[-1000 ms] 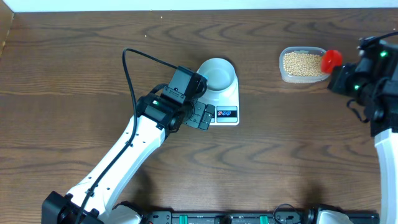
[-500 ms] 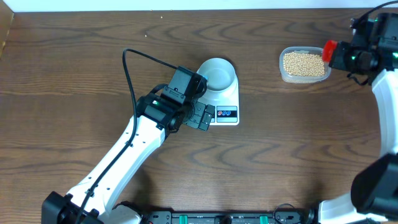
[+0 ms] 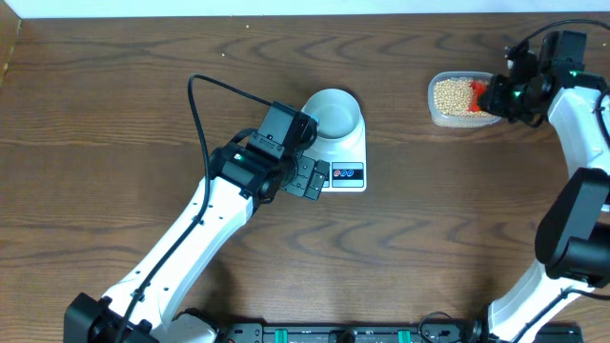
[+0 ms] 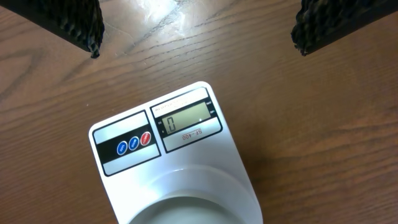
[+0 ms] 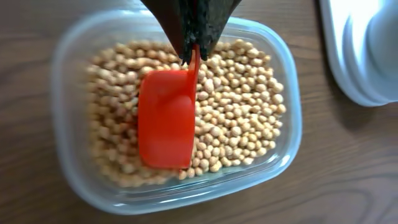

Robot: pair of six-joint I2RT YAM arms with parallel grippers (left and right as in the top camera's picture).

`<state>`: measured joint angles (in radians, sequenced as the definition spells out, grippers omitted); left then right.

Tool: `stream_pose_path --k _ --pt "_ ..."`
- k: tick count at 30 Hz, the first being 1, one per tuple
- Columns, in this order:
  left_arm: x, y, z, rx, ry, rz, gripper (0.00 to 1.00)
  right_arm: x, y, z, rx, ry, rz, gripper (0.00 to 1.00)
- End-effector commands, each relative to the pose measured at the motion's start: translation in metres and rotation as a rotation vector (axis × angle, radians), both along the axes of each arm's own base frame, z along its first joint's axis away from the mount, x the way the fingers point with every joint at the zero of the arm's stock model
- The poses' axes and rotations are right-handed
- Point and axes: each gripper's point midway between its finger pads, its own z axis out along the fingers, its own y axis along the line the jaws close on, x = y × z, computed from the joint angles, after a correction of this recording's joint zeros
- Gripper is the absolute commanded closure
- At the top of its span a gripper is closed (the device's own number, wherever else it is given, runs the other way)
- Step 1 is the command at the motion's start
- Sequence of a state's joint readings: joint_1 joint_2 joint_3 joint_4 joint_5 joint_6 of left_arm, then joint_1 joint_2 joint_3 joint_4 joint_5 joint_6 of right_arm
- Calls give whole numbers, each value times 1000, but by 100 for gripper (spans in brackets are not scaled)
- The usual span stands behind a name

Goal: Scoop item into bowl and weigh 50g on scale
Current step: 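Dip the red scoop into the soybean tub with the right gripper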

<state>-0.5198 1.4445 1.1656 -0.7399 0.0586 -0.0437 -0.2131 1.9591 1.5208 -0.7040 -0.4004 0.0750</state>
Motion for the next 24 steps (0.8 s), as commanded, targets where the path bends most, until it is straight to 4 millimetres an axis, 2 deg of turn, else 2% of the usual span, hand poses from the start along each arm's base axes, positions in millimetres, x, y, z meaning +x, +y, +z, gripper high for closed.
stream_pose_path --k 1,5,10,20,24 --pt "0 -1 4 -5 -8 -18 1 -2 19 -19 146 54 15 99" --pt "0 -1 4 -5 -8 -18 1 -2 28 -23 222 67 26 99" --pt "0 -1 4 -5 -8 -18 1 -3 31 -9 364 35 45 99" --pt "0 -1 4 -5 -8 -18 1 -8 -7 18 565 -50 2 99" --pt "0 -1 4 -5 -8 -18 1 -11 -21 23 598 -62 -23 99"
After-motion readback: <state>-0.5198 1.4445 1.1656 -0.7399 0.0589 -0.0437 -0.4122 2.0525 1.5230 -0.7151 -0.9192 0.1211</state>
